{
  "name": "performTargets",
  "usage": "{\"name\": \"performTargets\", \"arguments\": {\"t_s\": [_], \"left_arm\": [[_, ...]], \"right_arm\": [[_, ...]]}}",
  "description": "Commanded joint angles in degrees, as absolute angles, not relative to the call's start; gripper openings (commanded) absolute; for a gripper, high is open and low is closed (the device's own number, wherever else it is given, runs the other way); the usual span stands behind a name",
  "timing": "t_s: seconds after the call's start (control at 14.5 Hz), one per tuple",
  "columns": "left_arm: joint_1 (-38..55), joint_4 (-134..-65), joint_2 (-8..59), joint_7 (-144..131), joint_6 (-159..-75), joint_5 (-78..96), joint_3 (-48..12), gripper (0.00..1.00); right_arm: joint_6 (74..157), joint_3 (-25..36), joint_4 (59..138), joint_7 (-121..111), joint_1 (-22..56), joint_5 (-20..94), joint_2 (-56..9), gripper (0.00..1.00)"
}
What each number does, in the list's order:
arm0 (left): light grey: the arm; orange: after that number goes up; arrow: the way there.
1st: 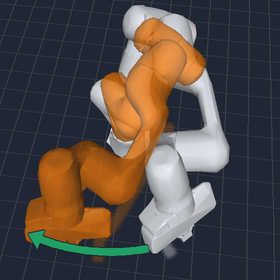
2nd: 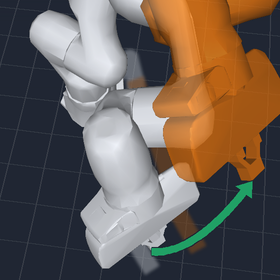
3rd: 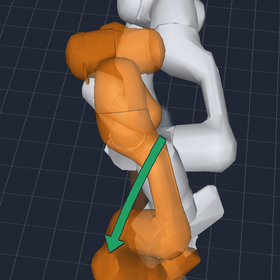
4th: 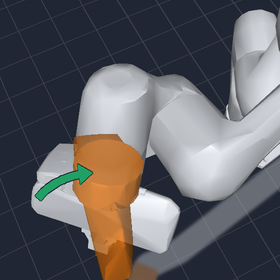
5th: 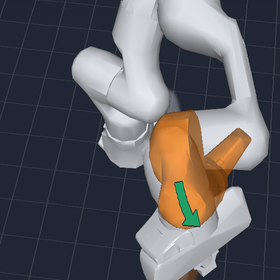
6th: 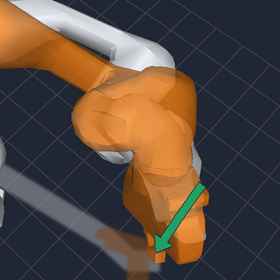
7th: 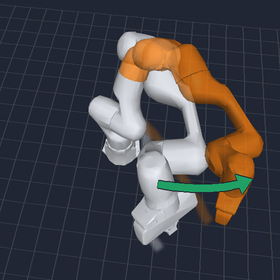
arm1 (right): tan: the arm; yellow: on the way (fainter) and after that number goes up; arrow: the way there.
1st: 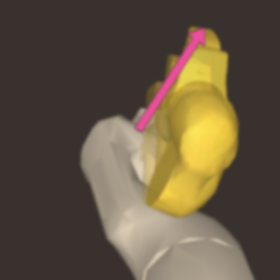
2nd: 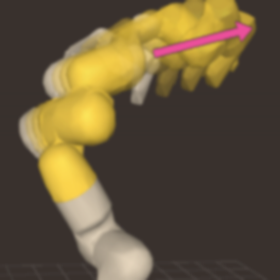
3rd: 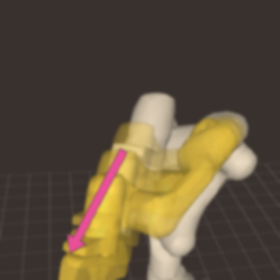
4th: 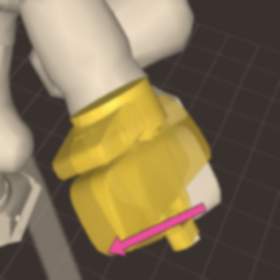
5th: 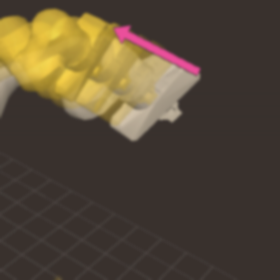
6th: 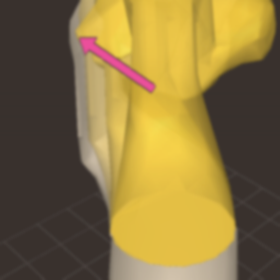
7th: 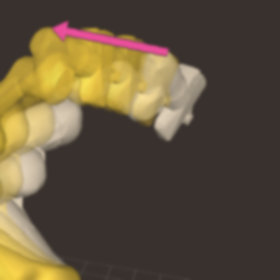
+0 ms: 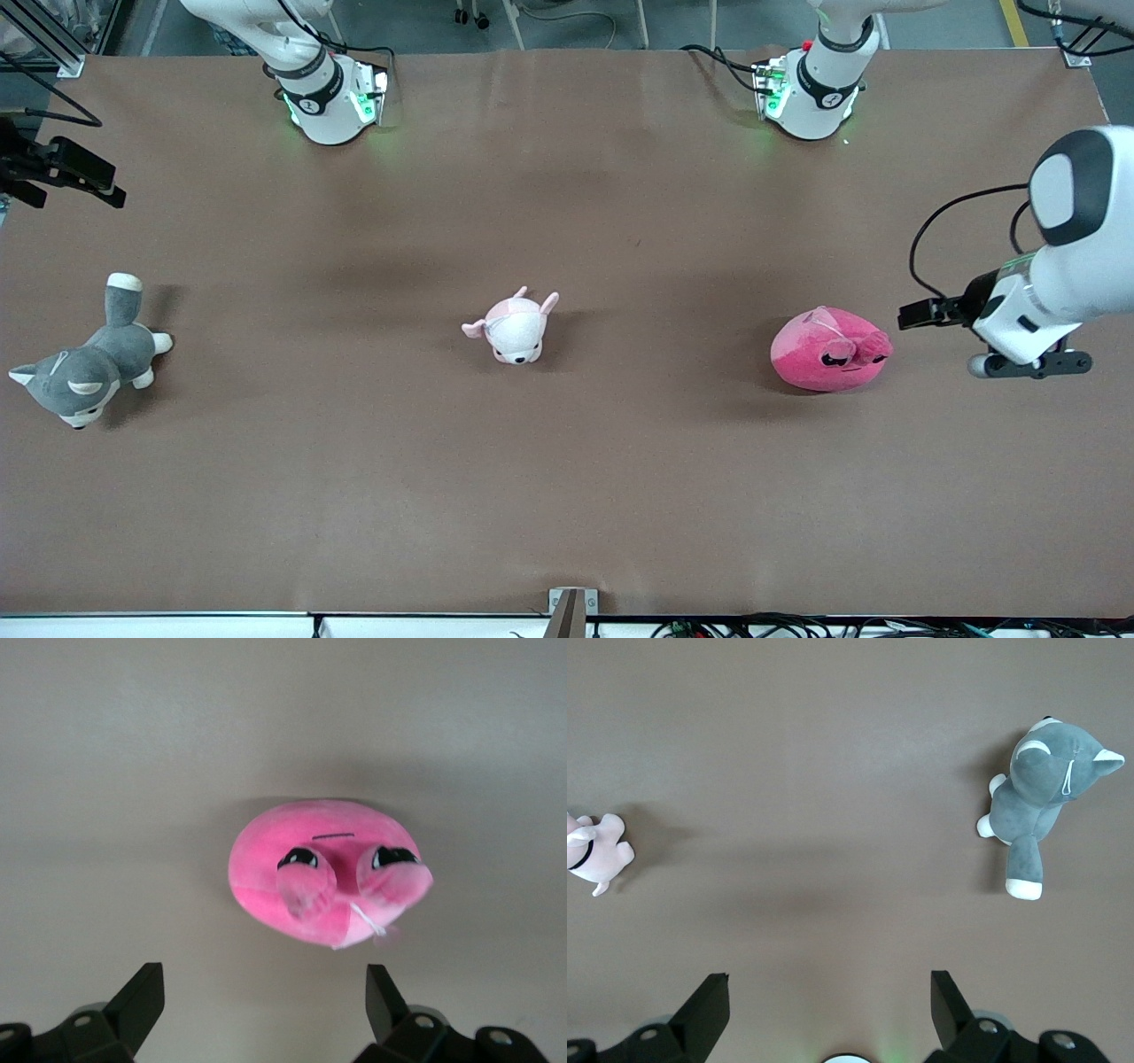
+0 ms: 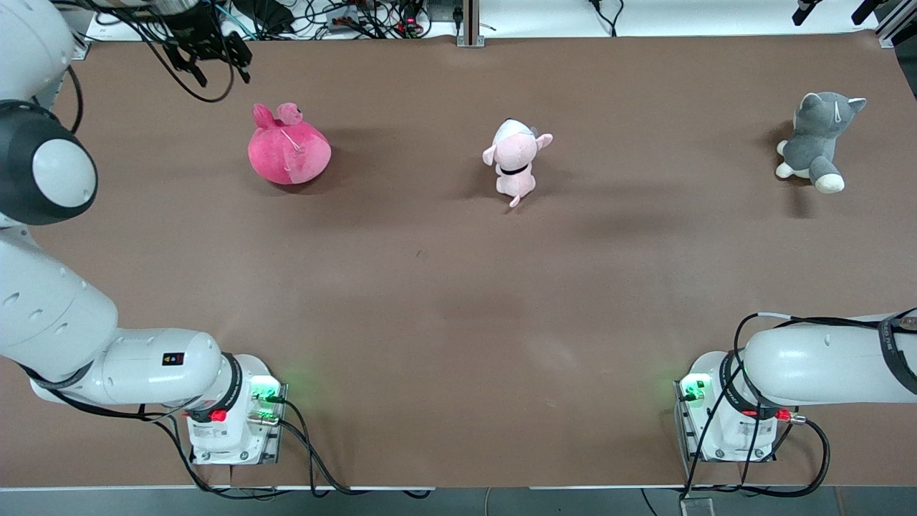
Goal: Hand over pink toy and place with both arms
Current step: 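Reach the left gripper down to the pink plush toy and grasp it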
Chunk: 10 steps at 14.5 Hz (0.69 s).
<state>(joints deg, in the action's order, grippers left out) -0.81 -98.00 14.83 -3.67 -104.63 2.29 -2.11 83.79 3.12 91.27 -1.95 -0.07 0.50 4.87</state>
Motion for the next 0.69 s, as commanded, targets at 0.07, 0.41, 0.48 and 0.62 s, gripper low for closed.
{"name": "performTargets", "arguments": {"t_s": [0.07, 0.41, 0.48, 0.62], "left_arm": [[-0.4, -99.7, 16.8, -5.6, -108.8, 5.0, -2.4, 1.0], [-0.4, -103.7, 17.8, -5.6, -114.1, 5.1, -2.4, 0.99], [-0.5, -103.8, 18.1, -5.6, -114.1, 5.1, -2.4, 0.98], [-0.7, -103.8, 18.5, -5.6, -114.4, 5.1, -2.4, 0.93]], "right_arm": [[83.8, 3.0, 92.7, -2.7, -0.3, 0.3, 6.4, 1.0], [83.8, 3.0, 92.7, -2.7, -0.3, 0.3, 6.4, 1.0], [83.8, 3.0, 92.6, -2.7, -0.3, 0.3, 6.4, 1.0], [83.7, 3.0, 92.6, -2.7, -0.3, 0.3, 6.4, 1.0]]}}
